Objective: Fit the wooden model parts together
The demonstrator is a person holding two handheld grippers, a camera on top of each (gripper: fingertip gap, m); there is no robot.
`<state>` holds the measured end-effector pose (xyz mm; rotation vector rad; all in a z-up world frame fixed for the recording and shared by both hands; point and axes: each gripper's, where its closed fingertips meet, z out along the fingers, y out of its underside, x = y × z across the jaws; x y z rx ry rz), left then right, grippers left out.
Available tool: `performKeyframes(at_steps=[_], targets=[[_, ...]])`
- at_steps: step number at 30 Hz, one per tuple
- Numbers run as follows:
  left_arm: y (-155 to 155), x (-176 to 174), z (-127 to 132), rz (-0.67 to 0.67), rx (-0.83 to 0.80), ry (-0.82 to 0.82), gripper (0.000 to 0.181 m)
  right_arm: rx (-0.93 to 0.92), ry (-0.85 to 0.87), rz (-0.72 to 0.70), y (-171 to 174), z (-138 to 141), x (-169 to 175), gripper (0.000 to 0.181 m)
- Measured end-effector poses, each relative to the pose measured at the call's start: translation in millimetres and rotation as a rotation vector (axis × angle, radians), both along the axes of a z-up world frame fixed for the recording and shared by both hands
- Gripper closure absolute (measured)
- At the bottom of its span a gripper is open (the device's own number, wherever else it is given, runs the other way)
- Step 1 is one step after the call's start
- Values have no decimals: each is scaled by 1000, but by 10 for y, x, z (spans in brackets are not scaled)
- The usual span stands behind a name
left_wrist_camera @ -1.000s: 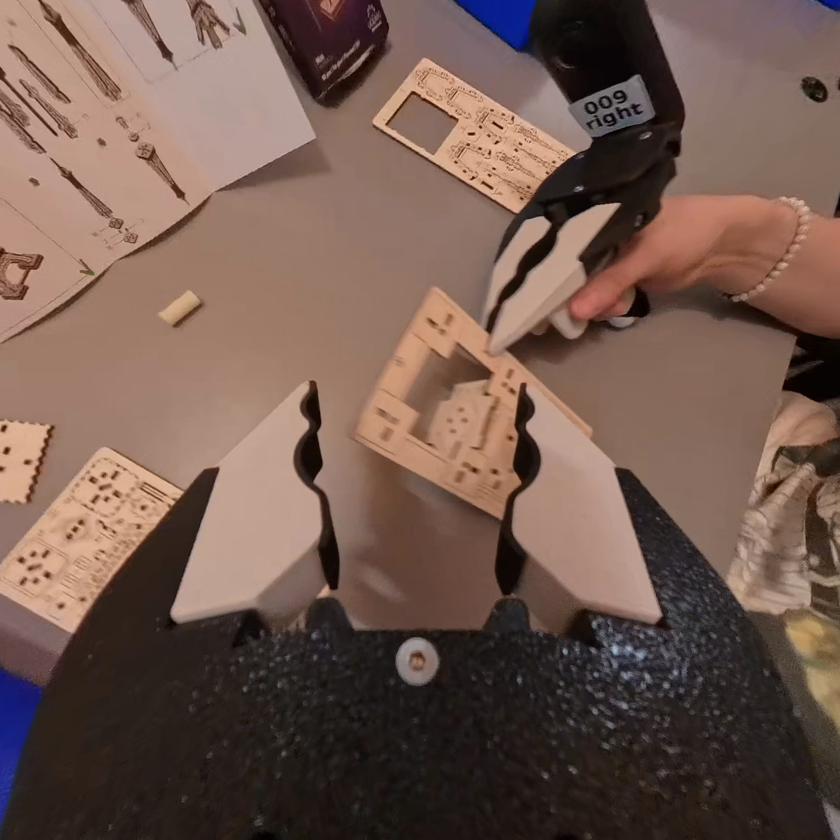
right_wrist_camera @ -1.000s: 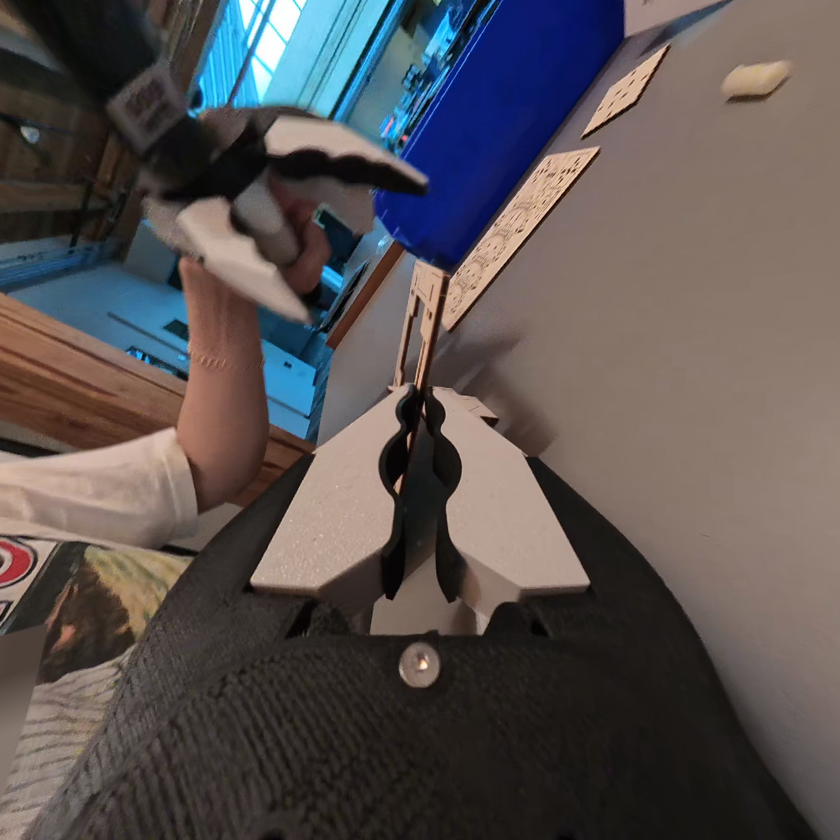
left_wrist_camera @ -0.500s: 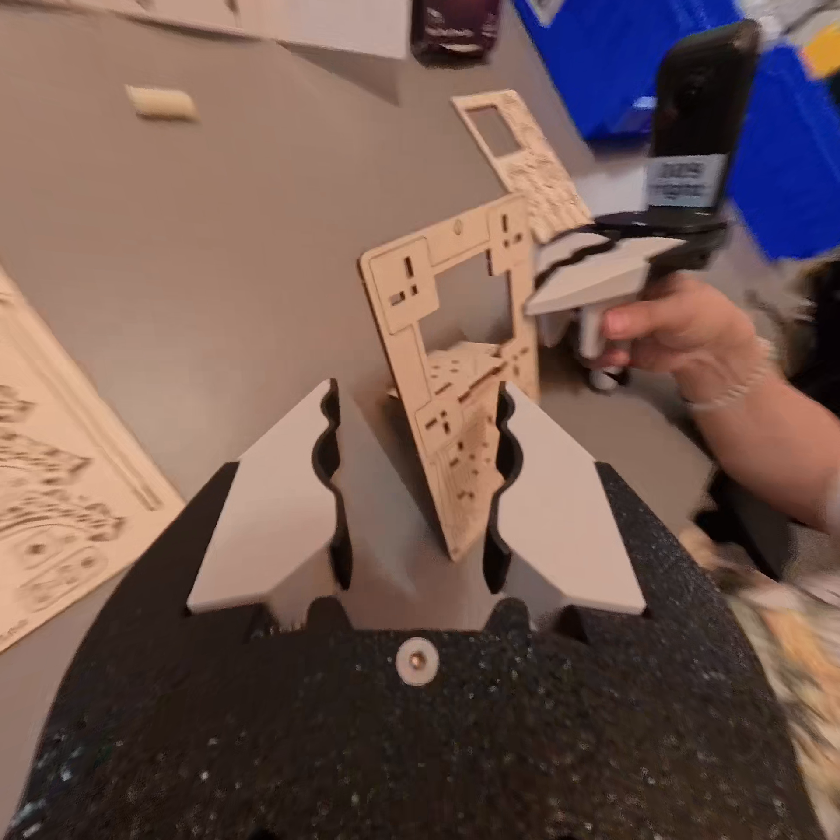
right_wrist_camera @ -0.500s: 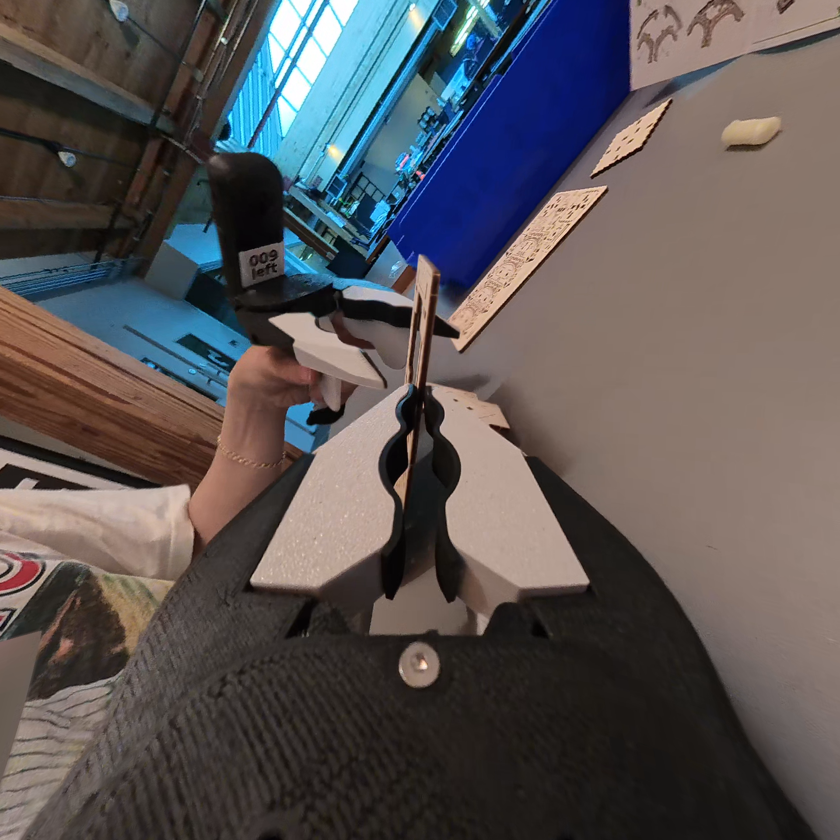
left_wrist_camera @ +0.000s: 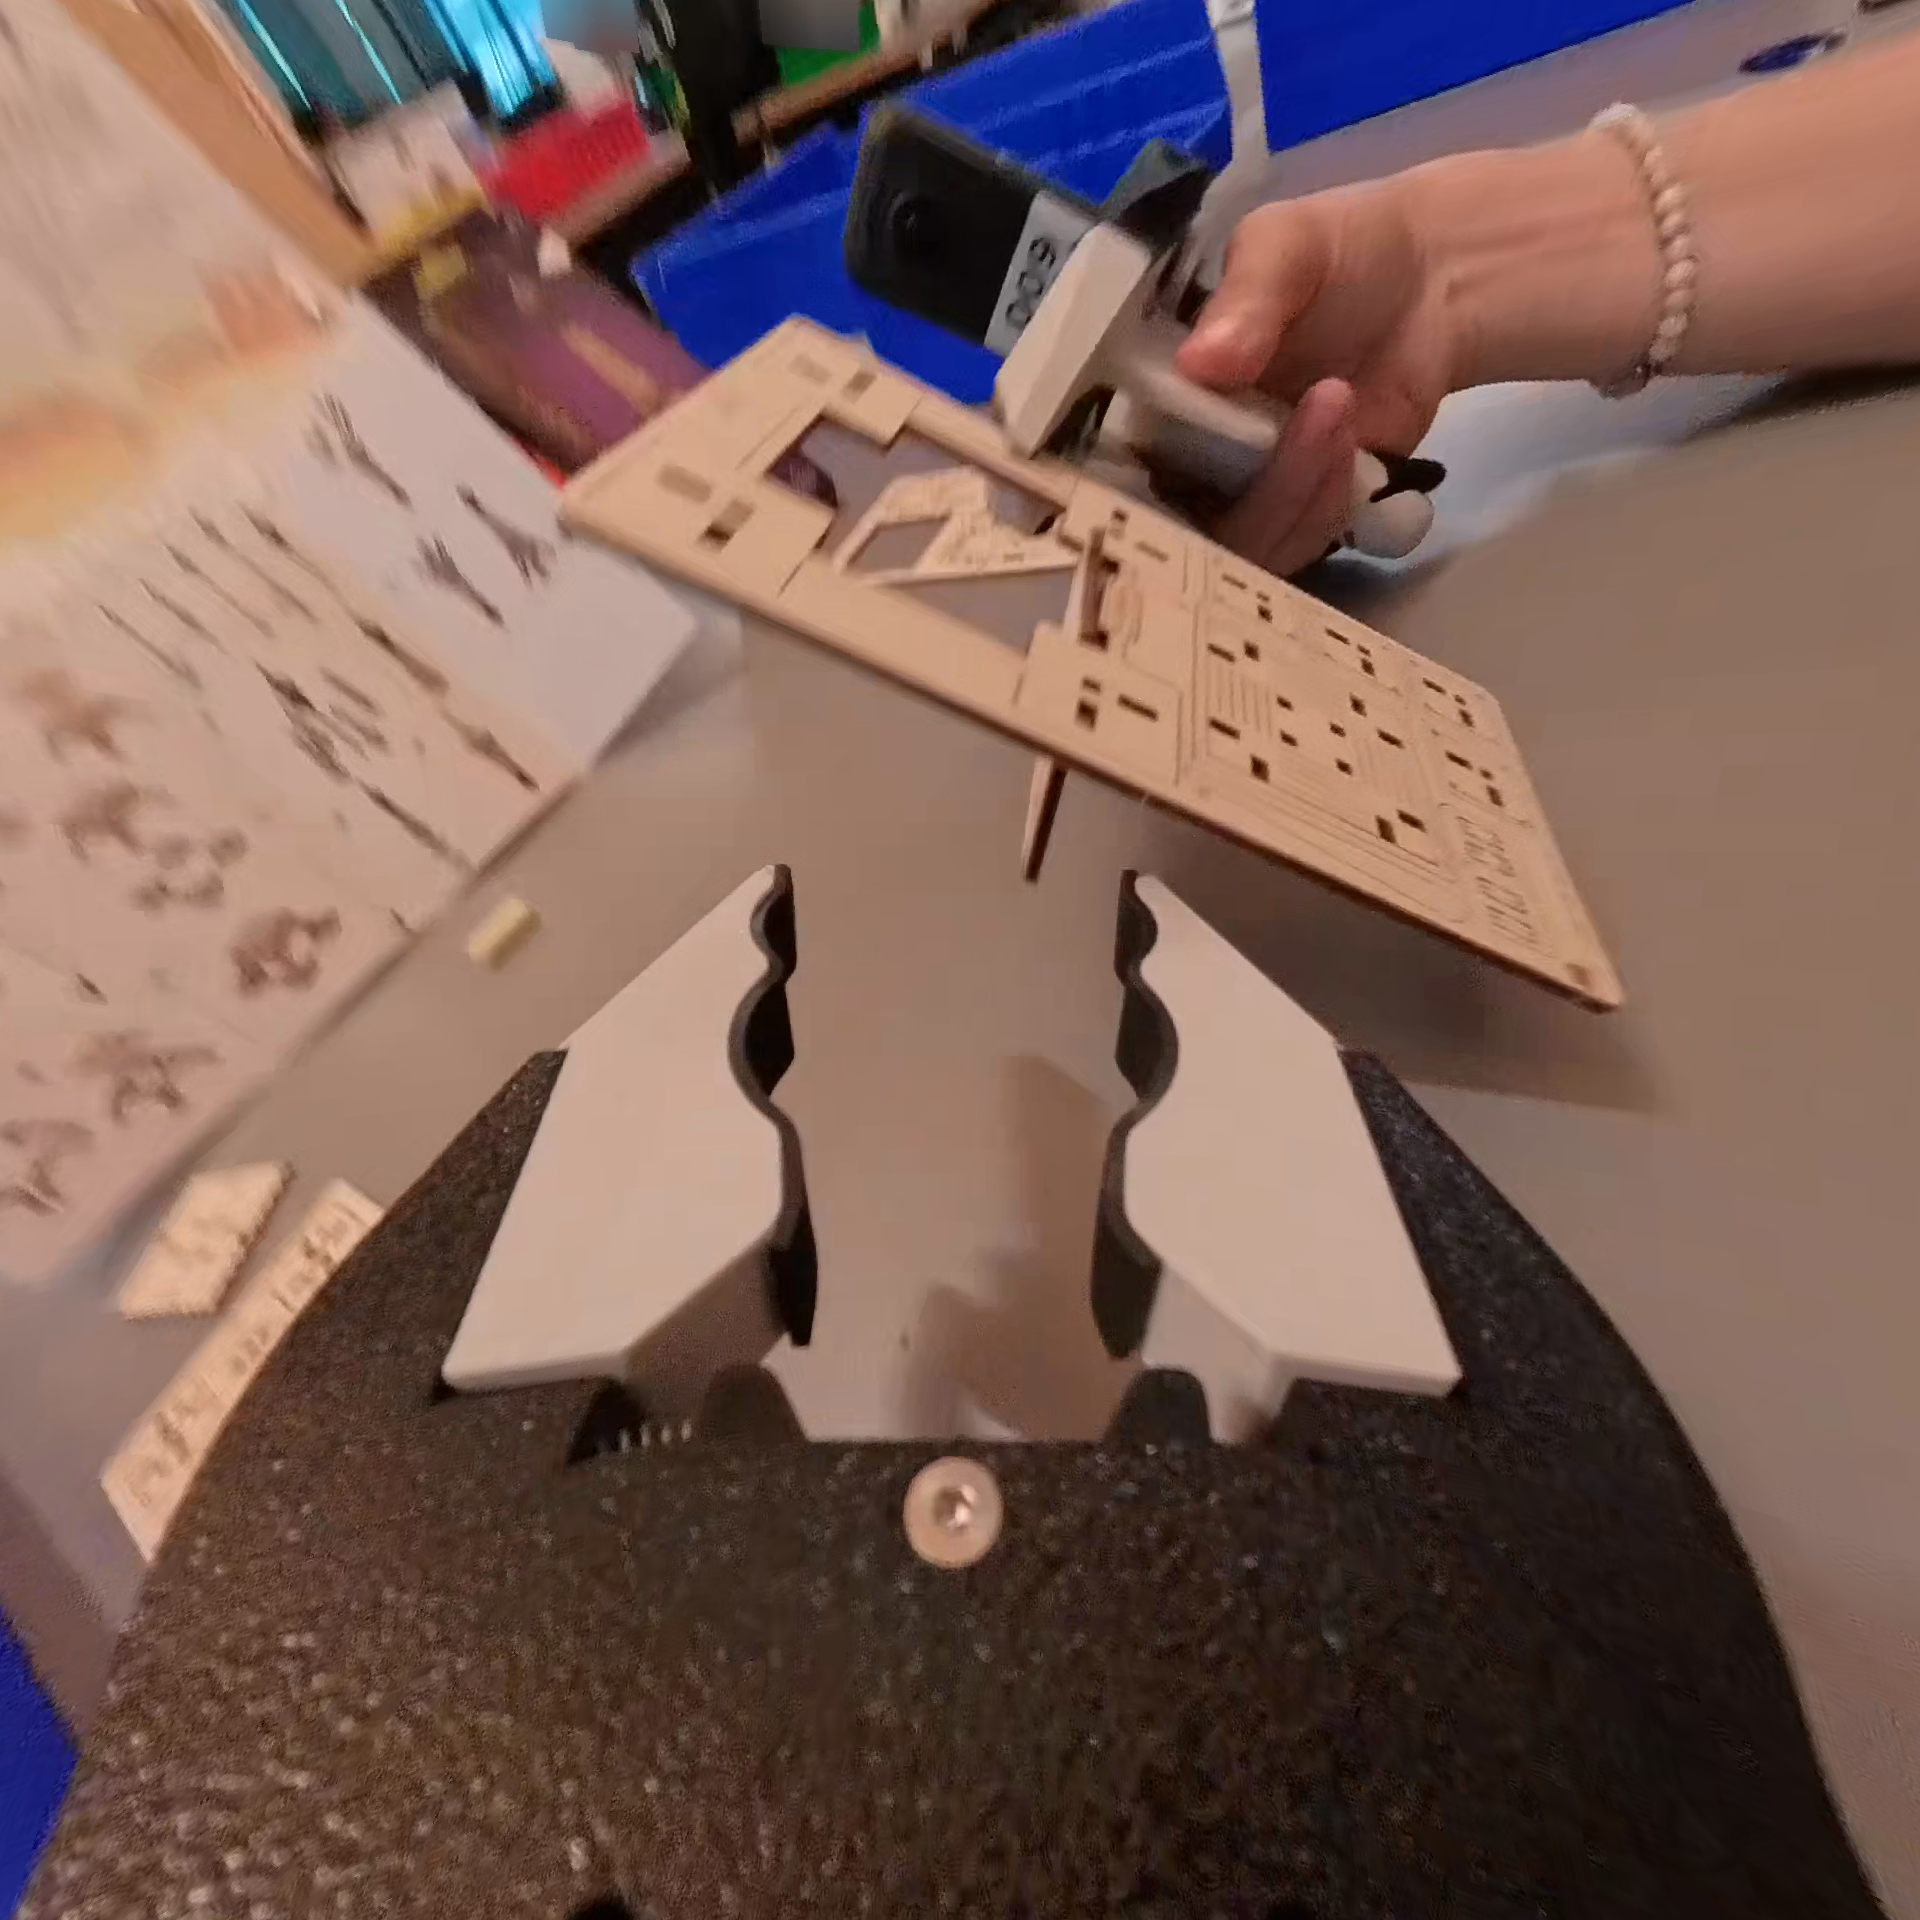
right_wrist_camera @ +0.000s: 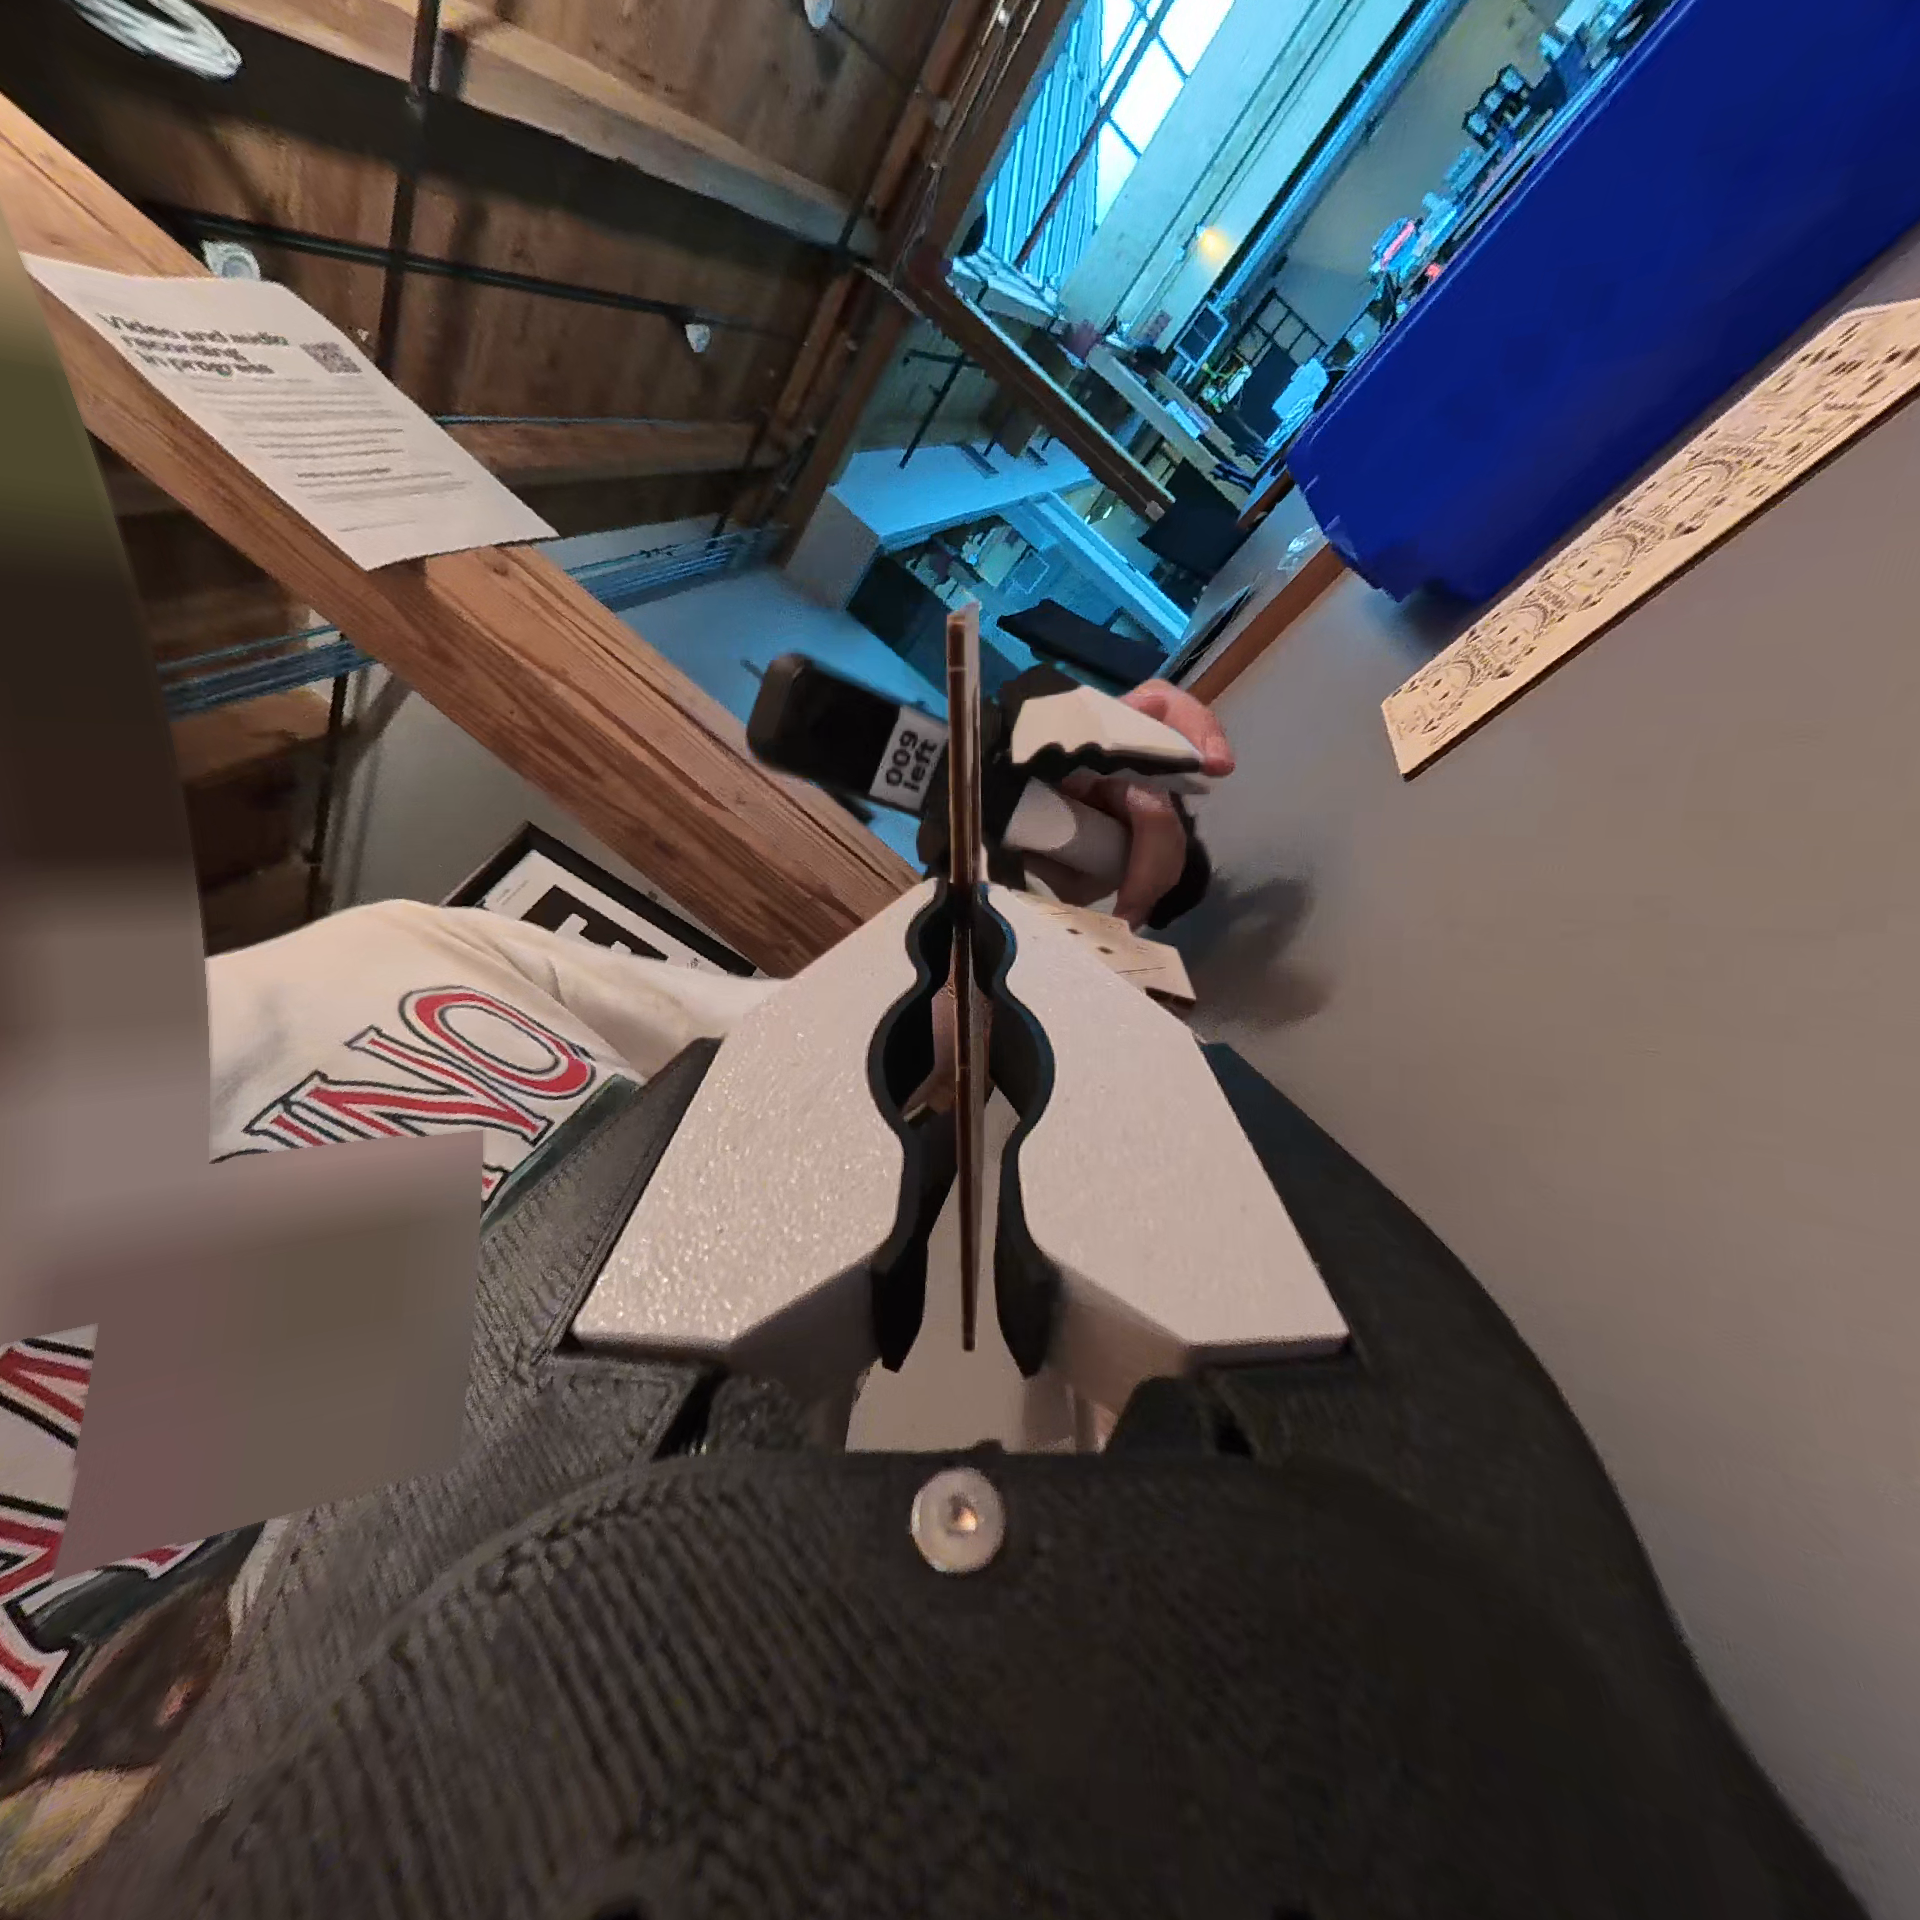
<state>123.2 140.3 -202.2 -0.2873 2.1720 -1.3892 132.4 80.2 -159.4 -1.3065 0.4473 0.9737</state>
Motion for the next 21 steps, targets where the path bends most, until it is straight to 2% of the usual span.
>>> performKeyframes(at_steps=[2, 4, 6, 7, 13, 17, 19, 21], targets=[[-133, -2, 36, -7, -26, -81, 124, -13, -11, 11, 15, -16, -27, 180], [-235, -18, 103, -32, -69, -119, 144, -14, -7, 16, 17, -20, -33, 180], [-292, -33, 210, -65, -96, -192, 175, -5, 17, 11, 7, -10, -9, 180], [-312, -49, 228, -95, -78, -242, 178, 8, 32, 15, -7, 6, -5, 180], [-269, 73, 82, -143, 241, -543, 181, -64, 81, 1, 18, -99, 44, 179], [-261, 68, 65, -205, 366, -705, 181, -130, 101, 3, 25, -195, 50, 179], [-258, 70, 44, -211, 370, -679, 181, -173, 74, -19, 35, -252, 68, 180], [-261, 63, 42, -195, 282, -567, 181, -181, 43, -19, 32, -258, 53, 180]])
